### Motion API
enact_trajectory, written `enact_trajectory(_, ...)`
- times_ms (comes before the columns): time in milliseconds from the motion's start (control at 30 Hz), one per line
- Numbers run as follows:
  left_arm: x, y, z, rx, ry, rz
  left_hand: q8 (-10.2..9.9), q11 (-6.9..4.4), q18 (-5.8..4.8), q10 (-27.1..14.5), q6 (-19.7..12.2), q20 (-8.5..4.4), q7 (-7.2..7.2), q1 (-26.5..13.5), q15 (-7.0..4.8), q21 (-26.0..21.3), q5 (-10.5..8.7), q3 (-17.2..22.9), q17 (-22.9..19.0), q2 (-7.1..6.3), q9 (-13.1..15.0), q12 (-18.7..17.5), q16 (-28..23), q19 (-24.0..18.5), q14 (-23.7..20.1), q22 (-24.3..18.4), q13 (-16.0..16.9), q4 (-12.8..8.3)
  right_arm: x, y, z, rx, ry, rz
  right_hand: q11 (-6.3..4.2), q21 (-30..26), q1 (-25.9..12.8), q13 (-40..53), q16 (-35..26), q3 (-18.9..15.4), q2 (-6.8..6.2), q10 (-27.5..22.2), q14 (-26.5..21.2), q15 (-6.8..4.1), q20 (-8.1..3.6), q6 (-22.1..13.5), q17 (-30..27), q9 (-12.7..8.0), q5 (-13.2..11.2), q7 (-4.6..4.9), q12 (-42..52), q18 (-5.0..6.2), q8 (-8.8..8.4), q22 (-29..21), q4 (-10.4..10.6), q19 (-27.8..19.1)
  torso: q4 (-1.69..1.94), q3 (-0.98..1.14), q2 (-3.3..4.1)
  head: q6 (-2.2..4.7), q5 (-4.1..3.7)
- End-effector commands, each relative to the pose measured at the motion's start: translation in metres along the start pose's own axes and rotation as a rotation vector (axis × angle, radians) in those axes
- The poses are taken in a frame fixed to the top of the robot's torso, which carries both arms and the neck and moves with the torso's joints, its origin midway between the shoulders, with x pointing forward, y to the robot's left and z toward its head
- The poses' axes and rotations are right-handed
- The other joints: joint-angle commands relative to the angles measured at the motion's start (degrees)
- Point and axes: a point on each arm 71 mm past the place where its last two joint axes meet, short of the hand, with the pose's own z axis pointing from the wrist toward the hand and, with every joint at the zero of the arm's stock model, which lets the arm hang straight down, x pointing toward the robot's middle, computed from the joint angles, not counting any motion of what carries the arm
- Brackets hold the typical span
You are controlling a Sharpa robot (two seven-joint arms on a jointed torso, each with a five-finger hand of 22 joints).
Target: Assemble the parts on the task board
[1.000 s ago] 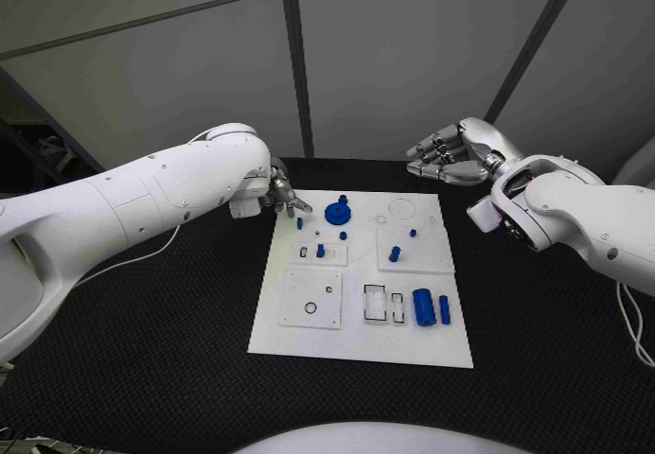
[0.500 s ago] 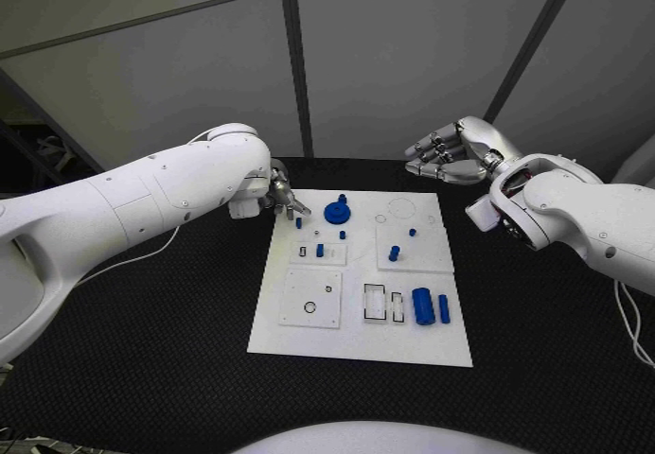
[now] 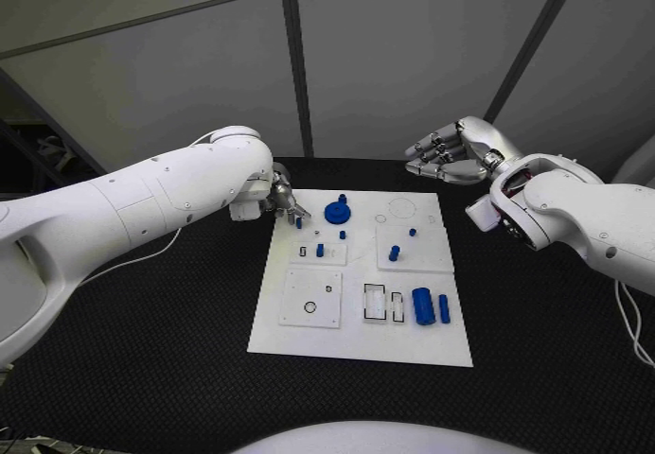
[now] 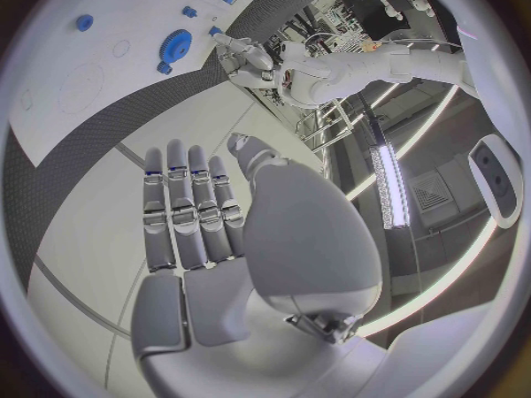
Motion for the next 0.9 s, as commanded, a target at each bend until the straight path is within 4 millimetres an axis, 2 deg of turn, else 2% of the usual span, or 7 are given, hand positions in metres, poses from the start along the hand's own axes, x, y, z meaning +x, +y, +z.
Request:
enact_trajectory(33,0.0001,-0.0007,-0.0004,0.006,0.009,0.017,-0.4,-0.36,0.73,0.1,0.4,-0.12,0.1,0.8,0.25,0.3,-0.21,0.0,5.8,0.18,-0.1,0.4,0.1,0.4,3.3,0.2,-0.1,-0.3,-0.0002,0.0015,0.0005,-0.006,0.002,0.003,0.3,-0.1,-0.2,-0.1,-0.2,-0.2,0.02,0.0,-0.1,0.38,0.27,0.0,-0.1,0.1,0.2,0.33,-0.4,0.68,-0.26,-0.1,-0.1,0.0,0.04,-0.01,0.04,-0.08,0.0)
enact_trajectory(367,0.001,-0.002,-0.0009,0.016,0.01,0.019,-0.7,-0.44,0.71,0.1,0.9,-0.16,0.02,2.1,0.21,0.3,-0.16,0.2,5.8,1.4,-0.6,0.4,0.1,0.4,3.4,0.4,-0.4,-0.8,0.0003,0.0017,0.0009,-0.007,0.003,0.004,0.3,-0.1,-0.2,-0.1,-0.2,-0.2,0.02,0.0,-0.1,0.38,0.27,0.0,-0.1,0.1,0.2,0.33,-0.4,0.68,-0.26,-0.1,-0.1,0.0,0.0,-0.04,0.04,-0.17,0.05)
enact_trajectory(500,0.0006,-0.0022,-0.001,0.02,0.004,0.008,-1.0,-0.57,0.74,0.1,1.1,-0.25,-0.11,4.1,0.1,0.1,-1.12,1.3,5.8,3.15,-1.0,0.3,0.1,0.3,3.4,0.4,-0.7,-1.6,0.0003,0.0016,0.0009,-0.007,0.003,0.004,0.29,-0.2,-0.1,-0.1,-0.3,-0.1,0.14,0.0,-0.1,0.38,0.29,0.0,-0.1,0.1,0.2,0.32,-0.4,0.69,-0.24,-0.1,-0.1,0.1,-0.02,0.0,0.05,-0.22,0.18)
enact_trajectory(567,0.0002,-0.0018,-0.0009,0.022,0.001,-0.001,-1.3,-0.68,0.77,-0.1,1.1,-0.36,-0.2,6.2,-0.01,0.0,-5.37,3.1,5.8,4.64,-1.3,0.2,0.1,0.3,3.4,0.3,-1.0,-2.6,0.0003,0.0016,0.0009,-0.006,0.003,0.004,0.29,-0.2,-0.1,-0.1,-0.3,-0.1,0.14,0.0,-0.1,0.38,0.29,0.0,-0.1,0.1,0.2,0.32,-0.4,0.69,-0.24,-0.1,-0.1,0.1,-0.01,-0.02,0.04,-0.22,0.14)
enact_trajectory(600,-0.0001,-0.0016,-0.0008,0.022,-0.002,-0.006,-1.4,-0.68,0.78,-0.1,1.1,-0.4,-0.19,7.1,-0.01,0.0,-6.09,3.9,5.8,5.12,-1.5,0.1,0.1,0.3,3.4,0.3,-1.1,-3.2,0.0003,0.0016,0.0009,-0.006,0.004,0.004,0.29,-0.2,-0.1,-0.1,-0.3,-0.1,0.14,0.0,-0.1,0.38,0.29,0.0,-0.1,0.1,0.2,0.32,-0.4,0.69,-0.24,-0.1,-0.1,0.1,-0.02,-0.02,0.03,-0.24,0.14)
enact_trajectory(733,-0.0016,-0.0003,-0.0005,0.027,-0.013,-0.023,-2.0,-0.77,0.8,-0.6,0.7,-0.47,-0.25,10.5,-0.09,-0.2,-6.44,7.9,5.8,6.38,-2.0,-0.4,0.1,0.2,3.4,0.3,-1.8,-5.7,0.0,0.0012,0.0007,-0.005,0.004,0.004,0.29,-0.2,-0.1,-0.1,-0.3,-0.1,0.14,0.0,-0.1,0.38,0.29,0.0,-0.1,0.1,0.2,0.32,-0.4,0.69,-0.24,-0.1,-0.1,0.1,0.02,-0.01,0.0,-0.43,0.18)
enact_trajectory(900,-0.002,-0.0004,-0.0005,0.04,-0.015,-0.041,-2.5,-0.14,0.79,-1.0,0.2,-0.42,0.64,12.3,0.24,-0.2,-6.39,15.5,5.8,5.7,-2.5,-1.3,0.1,0.2,3.4,0.5,-2.9,-8.8,0.0,0.0011,0.0007,-0.003,0.006,0.004,0.29,-0.2,-0.1,-0.1,-0.3,-0.1,0.14,0.0,-0.1,0.38,0.29,0.0,-0.1,0.1,0.2,0.32,-0.4,0.69,-0.24,-0.1,-0.1,0.1,-0.02,-0.04,0.0,-0.51,0.23)
